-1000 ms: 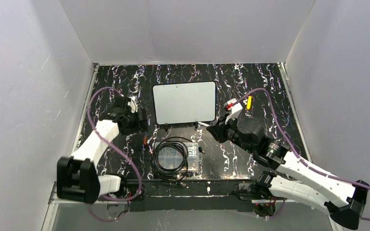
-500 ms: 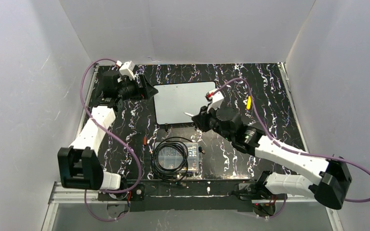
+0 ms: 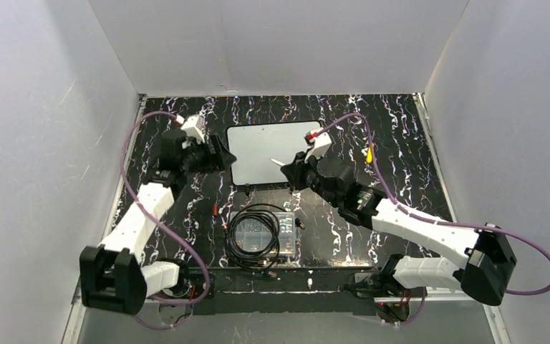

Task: Write a sentence on the whiteboard
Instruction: Move the whiteboard to the center of the board.

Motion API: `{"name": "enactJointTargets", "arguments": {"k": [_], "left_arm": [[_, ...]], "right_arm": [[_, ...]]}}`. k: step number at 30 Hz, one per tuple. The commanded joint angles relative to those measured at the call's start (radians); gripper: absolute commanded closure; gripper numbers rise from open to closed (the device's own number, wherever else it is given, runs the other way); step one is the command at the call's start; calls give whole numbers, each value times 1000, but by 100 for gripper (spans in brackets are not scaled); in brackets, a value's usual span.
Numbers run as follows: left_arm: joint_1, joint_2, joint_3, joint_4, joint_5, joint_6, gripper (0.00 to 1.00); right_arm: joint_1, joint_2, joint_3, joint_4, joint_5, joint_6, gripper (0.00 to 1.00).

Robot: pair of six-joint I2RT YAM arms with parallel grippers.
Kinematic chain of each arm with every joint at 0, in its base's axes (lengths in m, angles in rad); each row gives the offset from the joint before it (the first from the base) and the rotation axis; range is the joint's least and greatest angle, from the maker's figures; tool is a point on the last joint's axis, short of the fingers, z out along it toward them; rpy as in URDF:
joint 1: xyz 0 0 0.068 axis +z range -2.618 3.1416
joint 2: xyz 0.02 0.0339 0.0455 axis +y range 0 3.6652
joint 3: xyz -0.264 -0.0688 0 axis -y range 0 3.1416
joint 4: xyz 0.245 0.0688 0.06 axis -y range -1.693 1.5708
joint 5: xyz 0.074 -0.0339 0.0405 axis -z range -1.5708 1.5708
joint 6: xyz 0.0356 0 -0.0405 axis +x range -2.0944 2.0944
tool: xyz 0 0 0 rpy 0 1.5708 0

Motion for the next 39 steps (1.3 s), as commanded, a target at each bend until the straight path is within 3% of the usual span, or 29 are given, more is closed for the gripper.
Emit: {"name": "enactJointTargets", "arguments": {"k": [1,7,13,18,32,39], "left_arm": [[-150,-155,-126,-76,-231,-100,30],[-336,-209,-233,-39,-434,-247,34],[-457,-88,-245,3,-592,-280,39],[-509,-10,-234,42,-700,-280,50],[-552,227,-119,83,-831,-244,54],[-555,278,-90,78,-844,-220,68]], "right_arm": [[5,-81,-34,31,95,24,99],[4,-175,-52,-59,210,20,99],[5,-301,-94,-127,291,22,99],[5,-384,-123,-186,315,39,99],[3,-458,-144,-238,333,53,99],[4,-462,-147,-239,338,52,99]]}}
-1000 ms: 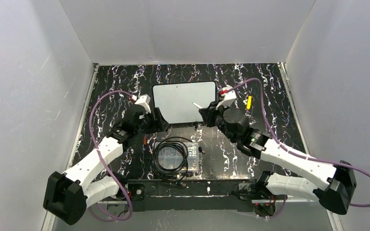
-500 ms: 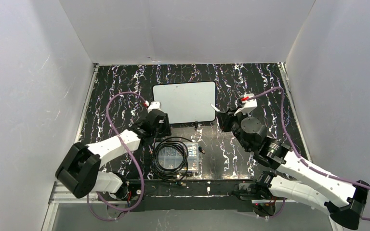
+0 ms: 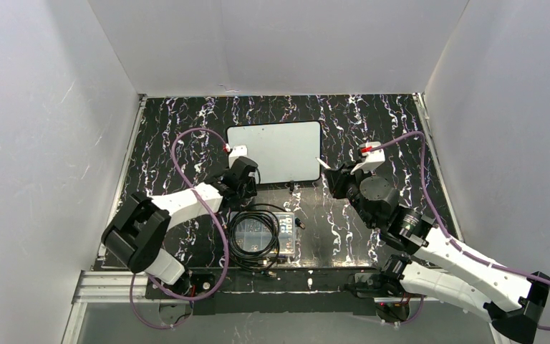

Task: Write a sentence on the whiteboard
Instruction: Move the whiteboard to the center of the board.

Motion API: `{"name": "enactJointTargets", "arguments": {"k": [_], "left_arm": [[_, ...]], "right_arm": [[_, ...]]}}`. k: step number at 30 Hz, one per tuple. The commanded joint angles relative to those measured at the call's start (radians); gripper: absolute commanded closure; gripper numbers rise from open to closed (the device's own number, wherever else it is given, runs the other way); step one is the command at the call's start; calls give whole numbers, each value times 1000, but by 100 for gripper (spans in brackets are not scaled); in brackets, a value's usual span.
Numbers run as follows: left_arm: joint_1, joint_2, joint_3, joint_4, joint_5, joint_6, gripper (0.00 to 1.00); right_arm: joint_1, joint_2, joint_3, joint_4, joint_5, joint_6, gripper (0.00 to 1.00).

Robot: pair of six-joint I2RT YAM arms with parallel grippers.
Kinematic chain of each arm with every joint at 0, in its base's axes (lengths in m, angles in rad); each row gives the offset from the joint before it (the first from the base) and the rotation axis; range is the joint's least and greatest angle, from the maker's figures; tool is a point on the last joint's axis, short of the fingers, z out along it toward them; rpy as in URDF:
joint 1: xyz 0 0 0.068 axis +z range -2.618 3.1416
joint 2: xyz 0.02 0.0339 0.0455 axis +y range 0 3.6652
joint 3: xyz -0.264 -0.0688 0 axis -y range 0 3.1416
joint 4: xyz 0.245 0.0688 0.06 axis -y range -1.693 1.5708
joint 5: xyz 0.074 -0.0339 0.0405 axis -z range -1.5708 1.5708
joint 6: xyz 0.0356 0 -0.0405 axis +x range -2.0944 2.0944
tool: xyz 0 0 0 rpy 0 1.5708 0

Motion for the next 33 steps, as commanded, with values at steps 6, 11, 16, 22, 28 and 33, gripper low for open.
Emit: {"name": "enactJointTargets", "arguments": {"k": [6,11,16,22,28,33], "left_arm": [[-13,47,46,-16,-78,19,68],[-17,69,48,-11,-87,24,69],[-21,92,56,-16,-111,39,80],[-44,96,45,-6,-122,43,89],[-71,92,55,-55,-137,16,97],[-113,75,57,-109,-149,-78,100]], "right_arm": [[4,-5,-1,23,30,8,99],[3,-5,-1,23,28,8,99],[3,-5,-2,22,28,10,99],[3,-4,-6,20,22,16,99],[3,-13,-7,5,15,23,99],[4,-21,-15,8,11,32,99]]}}
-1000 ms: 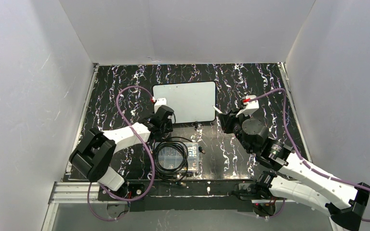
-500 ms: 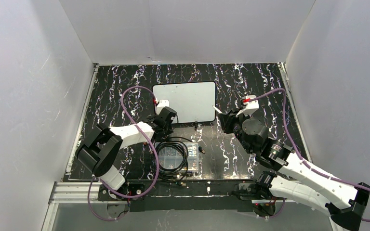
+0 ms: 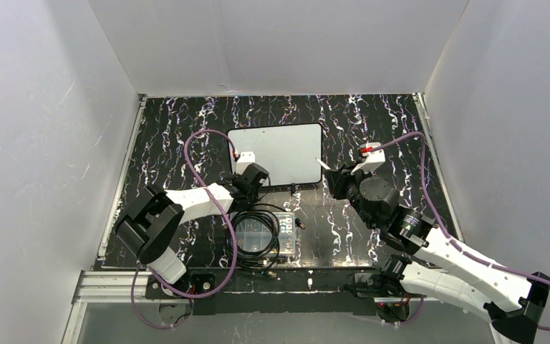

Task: Write a sentence on the whiteboard
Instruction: Move the whiteboard to the center of the board.

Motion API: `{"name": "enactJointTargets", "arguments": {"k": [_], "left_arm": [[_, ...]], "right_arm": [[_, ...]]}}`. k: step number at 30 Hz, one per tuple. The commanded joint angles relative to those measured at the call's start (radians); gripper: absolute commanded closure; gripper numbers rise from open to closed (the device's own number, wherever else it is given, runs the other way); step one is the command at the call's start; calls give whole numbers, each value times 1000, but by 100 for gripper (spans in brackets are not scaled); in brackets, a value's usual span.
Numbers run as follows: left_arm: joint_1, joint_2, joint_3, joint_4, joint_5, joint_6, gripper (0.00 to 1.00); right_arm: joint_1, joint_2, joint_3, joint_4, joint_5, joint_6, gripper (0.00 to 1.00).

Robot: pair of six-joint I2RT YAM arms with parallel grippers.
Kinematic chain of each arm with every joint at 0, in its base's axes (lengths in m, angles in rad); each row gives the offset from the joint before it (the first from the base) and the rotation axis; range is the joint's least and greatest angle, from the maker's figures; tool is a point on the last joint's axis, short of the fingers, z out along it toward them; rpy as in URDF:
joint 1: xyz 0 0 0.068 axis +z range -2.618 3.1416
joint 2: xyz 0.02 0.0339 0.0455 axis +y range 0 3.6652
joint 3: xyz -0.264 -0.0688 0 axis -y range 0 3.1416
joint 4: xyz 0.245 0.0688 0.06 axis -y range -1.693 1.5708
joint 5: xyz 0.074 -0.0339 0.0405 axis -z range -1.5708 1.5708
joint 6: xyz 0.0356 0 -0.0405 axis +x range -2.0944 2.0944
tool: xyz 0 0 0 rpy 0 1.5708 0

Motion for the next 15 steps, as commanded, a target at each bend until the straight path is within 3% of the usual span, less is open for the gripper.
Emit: {"name": "enactJointTargets", "arguments": {"k": [1,9,15], "left_arm": [[-51,-25,29,-79,-28,-99,100],[-129,24,90,-164,-44,-196,95],[-149,25,100,-192,-22,-232,78]], "right_arm": [[3,-19,-13,18,11,21,99],[3,-32,-19,11,4,27,99],[3,-55,-23,-1,10,30,99]]}}
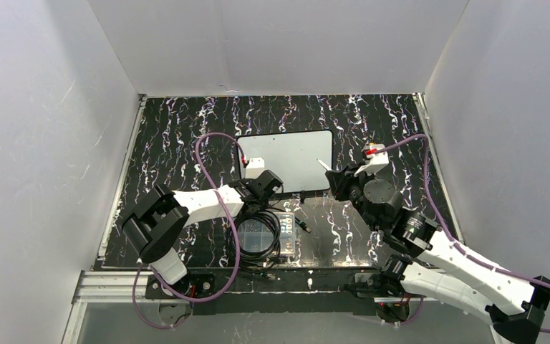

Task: Write a sentence on the whiteboard
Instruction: Move the whiteboard to the center of the board.

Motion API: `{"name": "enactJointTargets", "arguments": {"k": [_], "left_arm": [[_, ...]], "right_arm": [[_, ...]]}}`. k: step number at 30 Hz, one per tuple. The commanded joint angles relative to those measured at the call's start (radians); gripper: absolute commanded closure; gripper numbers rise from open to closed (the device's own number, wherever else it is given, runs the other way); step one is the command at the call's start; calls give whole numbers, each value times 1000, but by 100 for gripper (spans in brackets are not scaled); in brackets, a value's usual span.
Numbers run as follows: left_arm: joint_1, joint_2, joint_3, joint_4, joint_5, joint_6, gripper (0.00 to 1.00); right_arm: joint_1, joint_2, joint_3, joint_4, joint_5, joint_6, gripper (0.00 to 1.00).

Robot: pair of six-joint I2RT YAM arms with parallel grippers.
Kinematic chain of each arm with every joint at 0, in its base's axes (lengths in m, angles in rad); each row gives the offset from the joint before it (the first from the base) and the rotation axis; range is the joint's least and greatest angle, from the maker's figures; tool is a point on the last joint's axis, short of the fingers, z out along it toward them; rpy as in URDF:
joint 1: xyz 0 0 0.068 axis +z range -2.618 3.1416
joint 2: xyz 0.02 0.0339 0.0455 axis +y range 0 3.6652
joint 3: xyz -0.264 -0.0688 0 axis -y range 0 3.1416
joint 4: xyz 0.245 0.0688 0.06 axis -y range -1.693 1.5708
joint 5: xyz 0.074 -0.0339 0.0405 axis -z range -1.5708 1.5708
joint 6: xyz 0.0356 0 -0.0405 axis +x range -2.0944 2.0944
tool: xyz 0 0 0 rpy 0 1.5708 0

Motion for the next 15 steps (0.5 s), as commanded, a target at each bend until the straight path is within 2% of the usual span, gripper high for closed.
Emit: {"name": "enactJointTargets", "arguments": {"k": [1,11,15], "left_arm": [[-24,-15,25,-45,16,-57,74],[-26,-142,27,-88,42,-20,44],[-27,-196,31,-138,41,9,38]], "right_arm": [[4,-26,-10,8,18,11,99],[3,-8,5,10,5,4,99],[4,10,18,23,-23,-7,99]]}}
